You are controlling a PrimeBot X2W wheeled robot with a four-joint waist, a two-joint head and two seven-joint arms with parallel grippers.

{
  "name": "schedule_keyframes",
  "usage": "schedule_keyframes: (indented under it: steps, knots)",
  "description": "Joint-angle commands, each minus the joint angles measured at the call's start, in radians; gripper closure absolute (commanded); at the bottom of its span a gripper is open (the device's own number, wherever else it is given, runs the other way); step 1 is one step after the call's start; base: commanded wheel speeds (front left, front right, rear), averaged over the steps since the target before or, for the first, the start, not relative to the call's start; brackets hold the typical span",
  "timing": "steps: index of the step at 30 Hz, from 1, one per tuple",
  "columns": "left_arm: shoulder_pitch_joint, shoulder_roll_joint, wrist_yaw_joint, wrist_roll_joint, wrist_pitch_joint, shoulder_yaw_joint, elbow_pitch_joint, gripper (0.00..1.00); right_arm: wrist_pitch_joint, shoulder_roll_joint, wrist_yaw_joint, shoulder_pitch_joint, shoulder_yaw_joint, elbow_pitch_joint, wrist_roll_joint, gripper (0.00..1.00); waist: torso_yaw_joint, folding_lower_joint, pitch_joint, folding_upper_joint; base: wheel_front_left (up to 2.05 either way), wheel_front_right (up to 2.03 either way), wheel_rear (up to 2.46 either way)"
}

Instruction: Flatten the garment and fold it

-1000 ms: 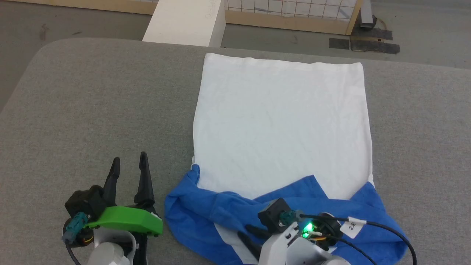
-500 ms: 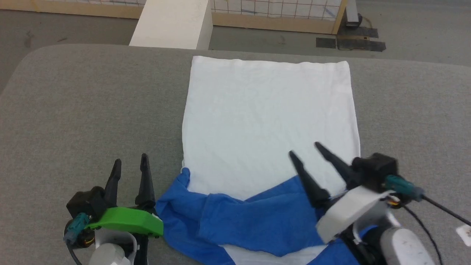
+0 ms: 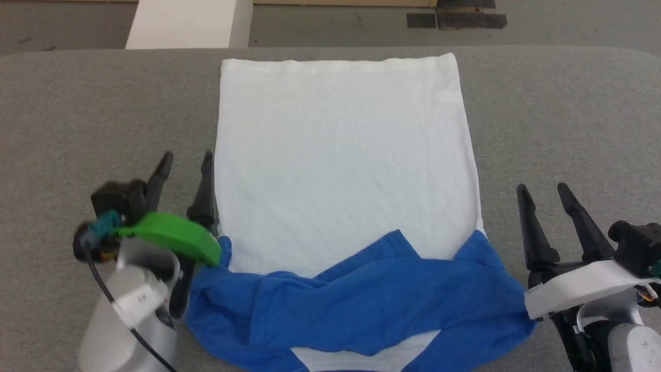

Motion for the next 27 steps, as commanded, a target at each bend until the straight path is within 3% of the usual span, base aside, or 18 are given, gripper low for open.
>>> schedule_keyframes:
  steps: [1, 8, 14, 21, 27]
  knots:
    - [-0.069, 0.030, -0.010, 0.006, 0.037, -0.005, 0.009, 0.00, -0.013, 0.001, -0.001, -0.009, -0.006, 0.002, -0.005, 0.00, -0.052, 0.0000, 0.074, 0.0000, 0.00, 0.00, 0.00]
    - [-0.378, 0.164, -0.030, -0.041, 0.314, -0.052, 0.068, 0.00, -0.027, 0.001, -0.001, -0.068, 0.015, 0.004, 0.007, 0.00, -0.128, 0.0000, 0.211, 0.0000, 0.00, 0.00, 0.00]
    - [-0.599, 0.239, -0.026, -0.079, 0.556, -0.054, 0.120, 0.00, -0.044, 0.001, -0.001, -0.115, 0.053, 0.010, 0.035, 0.00, -0.186, 0.0000, 0.319, 0.0000, 0.00, 0.00, 0.00]
    - [-0.751, 0.291, 0.070, -0.073, 0.774, -0.026, 0.165, 0.00, -0.077, 0.001, -0.001, -0.165, 0.095, 0.027, 0.063, 0.00, -0.243, 0.0000, 0.421, 0.0000, 0.00, 0.00, 0.00]
    - [-0.775, 0.334, 0.160, -0.053, 0.887, 0.001, 0.159, 0.00, -0.107, 0.001, -0.001, -0.197, 0.122, 0.051, 0.085, 0.00, -0.275, 0.0000, 0.472, 0.0000, 0.00, 0.00, 0.00]
